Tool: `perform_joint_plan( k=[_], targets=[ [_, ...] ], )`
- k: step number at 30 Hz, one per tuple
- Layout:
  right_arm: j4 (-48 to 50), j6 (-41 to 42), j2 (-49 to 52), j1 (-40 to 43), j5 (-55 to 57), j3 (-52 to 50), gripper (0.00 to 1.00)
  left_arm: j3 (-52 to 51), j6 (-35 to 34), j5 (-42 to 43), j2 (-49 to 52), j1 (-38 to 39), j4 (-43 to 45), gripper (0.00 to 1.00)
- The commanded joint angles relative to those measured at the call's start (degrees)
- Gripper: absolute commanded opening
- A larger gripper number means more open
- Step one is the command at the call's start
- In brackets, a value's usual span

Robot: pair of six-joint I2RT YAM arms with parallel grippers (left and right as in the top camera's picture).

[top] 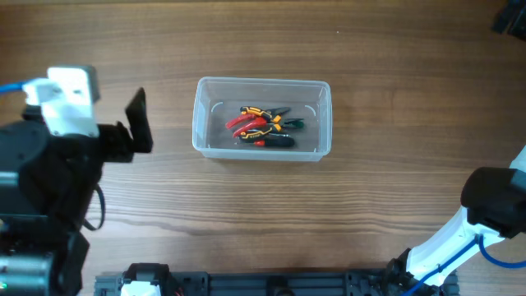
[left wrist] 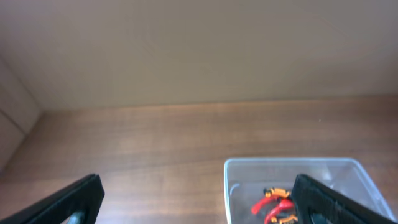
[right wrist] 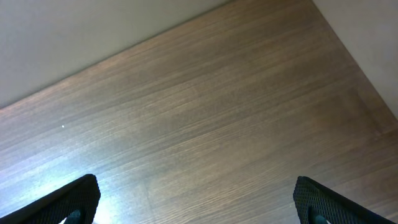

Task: Pack container

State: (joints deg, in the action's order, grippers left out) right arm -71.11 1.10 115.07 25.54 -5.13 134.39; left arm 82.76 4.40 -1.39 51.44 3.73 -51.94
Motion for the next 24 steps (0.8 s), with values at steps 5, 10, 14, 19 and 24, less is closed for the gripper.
perform_joint_plan(
  k=[5, 10, 14, 19, 24],
  targets=[
    [0.2, 0.5, -0.2, -0.3, -0.1, 0.0, 1.00, -24.2, 1.1, 3.1, -21.5, 0.7, 11.2, 1.00],
    [0.2, 0.5, -0.2, -0.3, -0.1, 0.0, 1.00, -39.3, -5.4, 3.4, -32.5, -1.5, 18.5, 1.00],
    [0.2, 0.5, -0.2, -0.3, -0.1, 0.0, 1.00, -51.2, -8.4, 5.0, -38.9, -3.0, 26.8, 1.00],
    [0.2, 0.5, -0.2, -0.3, -0.1, 0.0, 1.00, -59.8, -9.7, 7.6, -43.2, -3.0, 30.6, 1.00],
    [0.2, 0.5, -0.2, -0.3, -0.1, 0.0, 1.00, -66.8, -10.1, 7.6, -49.9, -3.0, 31.0, 1.00]
  ],
)
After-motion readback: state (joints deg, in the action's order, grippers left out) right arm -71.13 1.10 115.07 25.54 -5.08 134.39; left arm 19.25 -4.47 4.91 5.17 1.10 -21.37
